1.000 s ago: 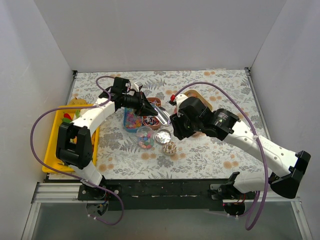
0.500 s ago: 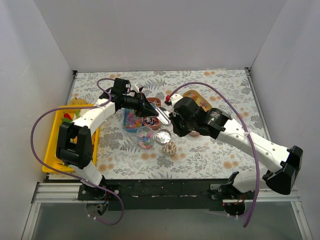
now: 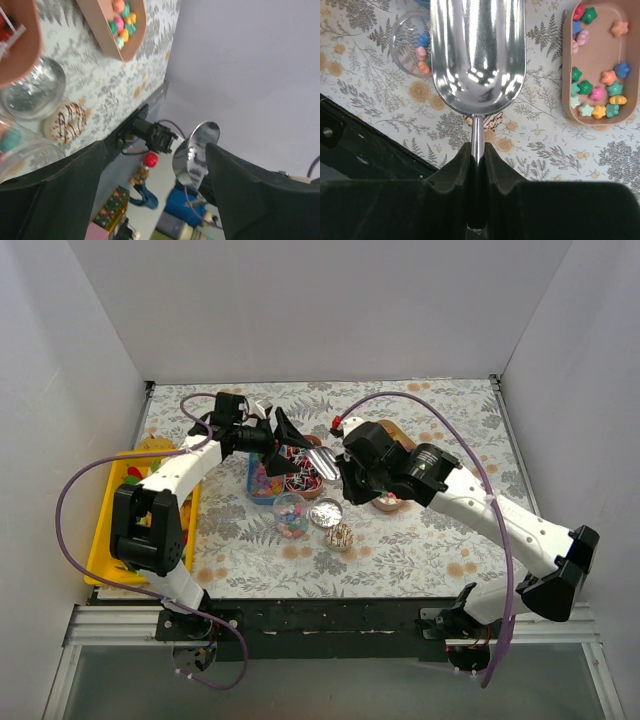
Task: Pack the candies
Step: Scoop the fake candies from the storage box.
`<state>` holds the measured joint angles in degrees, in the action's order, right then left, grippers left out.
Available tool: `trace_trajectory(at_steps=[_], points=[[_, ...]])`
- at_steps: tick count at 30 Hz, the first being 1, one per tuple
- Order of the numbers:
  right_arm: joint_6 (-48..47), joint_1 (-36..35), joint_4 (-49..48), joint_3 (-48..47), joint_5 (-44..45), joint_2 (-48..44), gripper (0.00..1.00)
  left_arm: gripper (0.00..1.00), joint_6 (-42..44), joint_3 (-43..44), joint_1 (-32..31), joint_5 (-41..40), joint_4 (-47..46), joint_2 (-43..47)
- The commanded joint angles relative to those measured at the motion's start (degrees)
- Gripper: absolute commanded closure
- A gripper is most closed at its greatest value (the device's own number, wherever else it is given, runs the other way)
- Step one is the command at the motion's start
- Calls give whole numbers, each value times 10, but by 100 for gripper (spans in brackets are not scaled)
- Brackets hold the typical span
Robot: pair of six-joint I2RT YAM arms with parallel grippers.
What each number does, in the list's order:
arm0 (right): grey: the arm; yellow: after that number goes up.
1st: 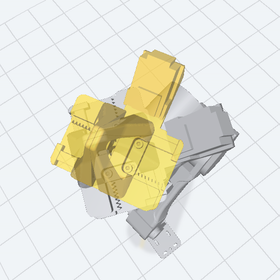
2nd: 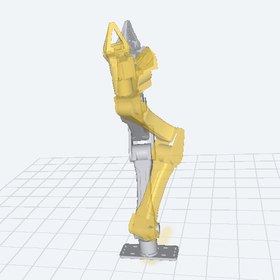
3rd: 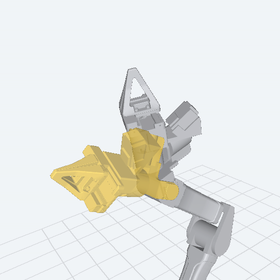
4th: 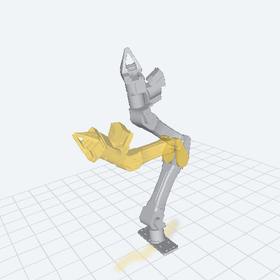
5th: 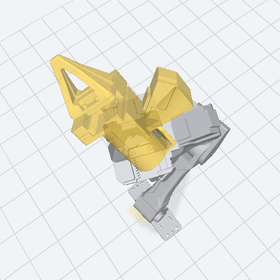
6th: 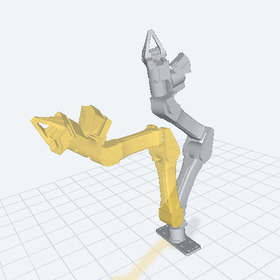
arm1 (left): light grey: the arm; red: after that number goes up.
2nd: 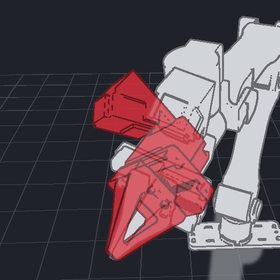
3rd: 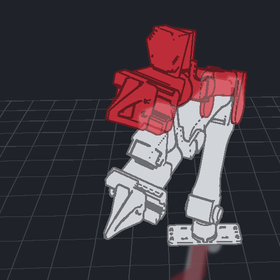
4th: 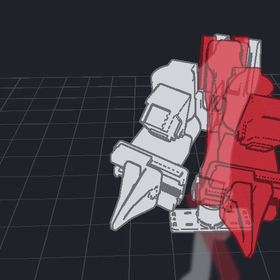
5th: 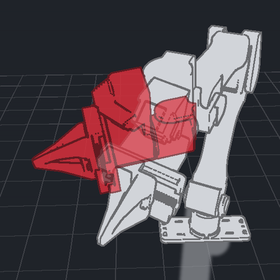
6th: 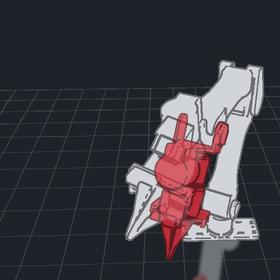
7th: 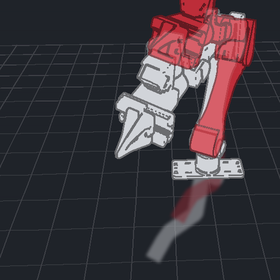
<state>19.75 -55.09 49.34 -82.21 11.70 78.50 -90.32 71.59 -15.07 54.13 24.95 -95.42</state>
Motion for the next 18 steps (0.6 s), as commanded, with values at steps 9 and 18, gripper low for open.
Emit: trace_trajectory(at_steps=[9, 18], points=[[56, 104, 117, -185, -244, 196, 99, 27, 174, 89, 34, -240, -78, -9], [41, 138, 146, -256, -373, 310, 99, 35, 232, 115, 10, -362, -176, -121]])
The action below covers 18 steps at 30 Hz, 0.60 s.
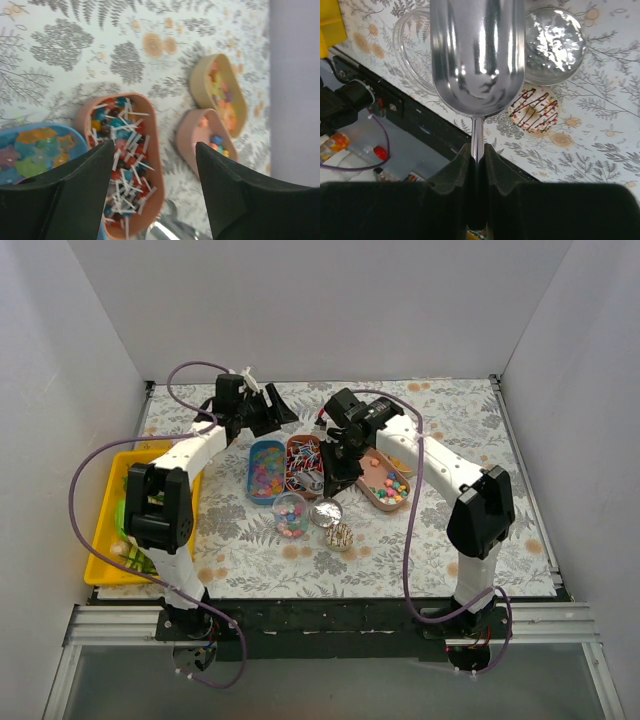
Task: Pack the candies
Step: Scoop the fake candies from the storage box.
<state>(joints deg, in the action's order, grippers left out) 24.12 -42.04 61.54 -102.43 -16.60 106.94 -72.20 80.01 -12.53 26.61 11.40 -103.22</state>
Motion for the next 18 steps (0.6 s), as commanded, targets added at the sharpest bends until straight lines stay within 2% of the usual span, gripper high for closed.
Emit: trace_trajectory(at_steps=[1, 7, 18], points=[[-2, 8, 26, -62, -96, 34, 99, 36, 53, 40, -22, -102, -45, -64], [-14, 19, 75, -115, -123, 98, 99, 45, 79, 114, -40, -118, -44, -143], [-42, 50, 132, -154, -129, 147, 99, 53, 124, 138, -48, -119, -31, -199]])
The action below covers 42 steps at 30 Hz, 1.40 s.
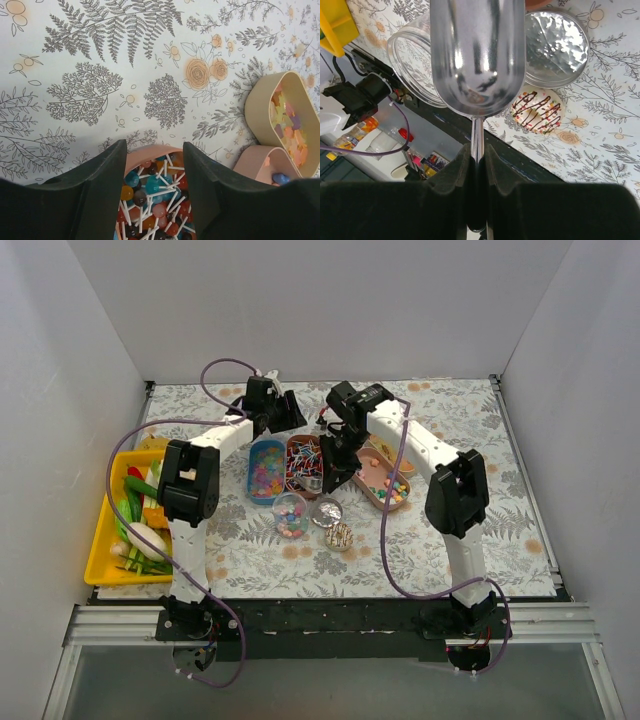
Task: Pack the candies
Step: Scoop the fake candies from the storage box.
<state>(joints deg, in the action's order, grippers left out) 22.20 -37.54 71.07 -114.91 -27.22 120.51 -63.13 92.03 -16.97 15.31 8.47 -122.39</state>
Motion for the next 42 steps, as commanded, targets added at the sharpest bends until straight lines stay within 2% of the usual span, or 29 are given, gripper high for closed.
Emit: trace_trajectory(at_steps=[1, 13, 20, 33, 42], points=[[-22, 7, 36, -28, -26, 14, 99, 54, 37, 11, -5, -6, -3, -8], [-32, 19, 38, -42, -52, 57, 99, 59, 66, 24, -24, -9, 9, -40], [-54, 24, 37, -58, -53, 104, 99, 76, 69, 33, -41, -27, 35, -65], [-36, 32, 25, -126, -4, 154, 99, 81, 41, 29, -42, -49, 41, -62], [24, 32, -56, -74, 34, 124, 99, 87, -21, 31, -42, -65, 67, -63]])
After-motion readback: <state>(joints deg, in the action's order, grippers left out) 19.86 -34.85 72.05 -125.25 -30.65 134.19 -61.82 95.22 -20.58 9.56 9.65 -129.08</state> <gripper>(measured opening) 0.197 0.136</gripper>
